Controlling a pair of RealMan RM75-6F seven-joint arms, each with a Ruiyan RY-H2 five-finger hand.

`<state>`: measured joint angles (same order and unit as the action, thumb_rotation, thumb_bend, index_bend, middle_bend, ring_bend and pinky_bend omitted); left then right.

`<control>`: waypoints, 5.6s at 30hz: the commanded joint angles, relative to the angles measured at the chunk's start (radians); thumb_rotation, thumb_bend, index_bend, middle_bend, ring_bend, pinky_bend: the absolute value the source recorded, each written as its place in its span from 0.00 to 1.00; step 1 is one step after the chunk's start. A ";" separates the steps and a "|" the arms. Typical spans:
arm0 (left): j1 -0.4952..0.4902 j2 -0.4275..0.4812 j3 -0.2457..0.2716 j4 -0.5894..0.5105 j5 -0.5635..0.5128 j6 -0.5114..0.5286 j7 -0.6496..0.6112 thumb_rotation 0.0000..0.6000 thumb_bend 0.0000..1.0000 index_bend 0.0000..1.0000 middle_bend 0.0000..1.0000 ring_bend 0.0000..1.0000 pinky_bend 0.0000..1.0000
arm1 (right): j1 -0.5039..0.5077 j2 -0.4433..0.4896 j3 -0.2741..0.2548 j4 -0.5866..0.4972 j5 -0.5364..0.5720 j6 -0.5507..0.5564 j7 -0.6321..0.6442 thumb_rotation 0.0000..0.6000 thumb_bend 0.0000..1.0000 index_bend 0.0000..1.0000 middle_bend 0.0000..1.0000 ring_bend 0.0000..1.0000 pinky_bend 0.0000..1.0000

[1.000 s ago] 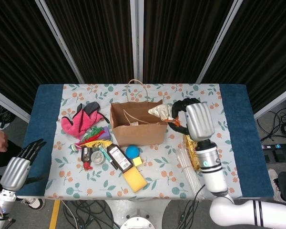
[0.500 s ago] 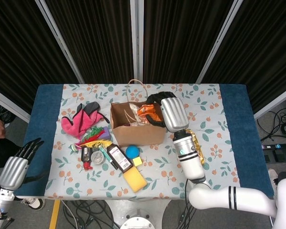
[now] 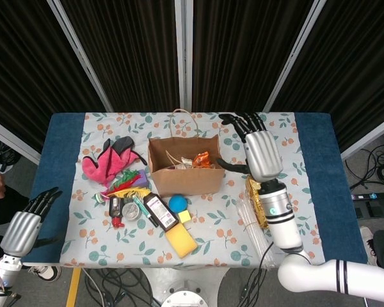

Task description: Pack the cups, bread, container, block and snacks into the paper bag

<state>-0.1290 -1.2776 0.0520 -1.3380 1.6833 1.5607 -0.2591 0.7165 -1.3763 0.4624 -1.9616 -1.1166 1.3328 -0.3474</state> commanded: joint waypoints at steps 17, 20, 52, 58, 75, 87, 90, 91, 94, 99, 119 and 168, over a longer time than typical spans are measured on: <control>-0.005 -0.005 0.003 -0.022 0.007 -0.007 0.041 1.00 0.19 0.14 0.18 0.13 0.24 | -0.116 0.275 -0.401 0.352 -0.398 -0.347 0.059 1.00 0.00 0.15 0.24 0.08 0.09; -0.006 -0.006 0.000 -0.023 0.005 -0.008 0.045 1.00 0.19 0.14 0.17 0.13 0.24 | -0.090 0.223 -0.401 0.411 -0.374 -0.399 0.031 1.00 0.00 0.14 0.22 0.06 0.07; -0.028 -0.007 -0.021 -0.028 -0.024 -0.039 0.043 1.00 0.19 0.14 0.18 0.13 0.24 | 0.051 0.136 -0.431 0.534 -0.255 -0.609 -0.159 1.00 0.00 0.00 0.09 0.00 0.00; -0.037 -0.014 -0.026 -0.028 -0.027 -0.047 0.038 1.00 0.19 0.14 0.17 0.13 0.24 | 0.061 0.170 -0.445 0.523 -0.238 -0.636 -0.176 1.00 0.00 0.00 0.09 0.00 0.00; -0.039 -0.015 -0.039 -0.027 -0.047 -0.049 0.051 1.00 0.19 0.14 0.17 0.13 0.24 | 0.123 0.078 -0.488 0.602 -0.252 -0.716 -0.253 1.00 0.00 0.00 0.09 0.00 0.00; -0.041 -0.019 -0.039 -0.036 -0.035 -0.037 0.054 1.00 0.19 0.14 0.17 0.13 0.24 | 0.148 0.285 -0.566 0.408 -0.079 -0.757 -0.505 1.00 0.00 0.05 0.23 0.01 0.00; -0.039 -0.020 -0.037 -0.044 -0.028 -0.030 0.057 1.00 0.19 0.14 0.17 0.13 0.24 | 0.148 0.360 -0.607 0.319 0.007 -0.723 -0.593 1.00 0.00 0.10 0.26 0.03 0.00; -0.038 -0.020 -0.035 -0.047 -0.024 -0.026 0.059 1.00 0.19 0.14 0.17 0.13 0.24 | 0.147 0.379 -0.617 0.293 0.028 -0.706 -0.614 1.00 0.00 0.12 0.27 0.04 0.00; -0.035 -0.018 -0.030 -0.055 -0.014 -0.018 0.063 1.00 0.19 0.14 0.17 0.13 0.24 | 0.134 0.431 -0.629 0.206 0.073 -0.636 -0.637 1.00 0.00 0.15 0.29 0.06 0.00; -0.030 -0.020 -0.029 -0.057 -0.011 -0.006 0.068 1.00 0.19 0.14 0.17 0.13 0.24 | 0.078 0.438 -0.589 0.165 -0.036 -0.512 -0.511 1.00 0.00 0.15 0.25 0.05 0.00; -0.035 -0.027 -0.035 -0.041 -0.005 -0.002 0.089 1.00 0.19 0.14 0.17 0.13 0.24 | 0.005 0.080 -0.667 0.804 -0.659 -0.307 0.396 1.00 0.00 0.03 0.15 0.00 0.00; -0.035 -0.002 -0.033 -0.066 -0.001 0.010 0.059 1.00 0.19 0.14 0.17 0.13 0.24 | 0.082 0.272 -0.102 0.068 -0.238 -0.037 0.305 1.00 0.13 0.69 0.59 0.45 0.35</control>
<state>-0.1638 -1.2800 0.0185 -1.4043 1.6819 1.5710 -0.1997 0.7633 -1.0774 0.2940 -1.8221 -1.4341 1.3029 -0.0353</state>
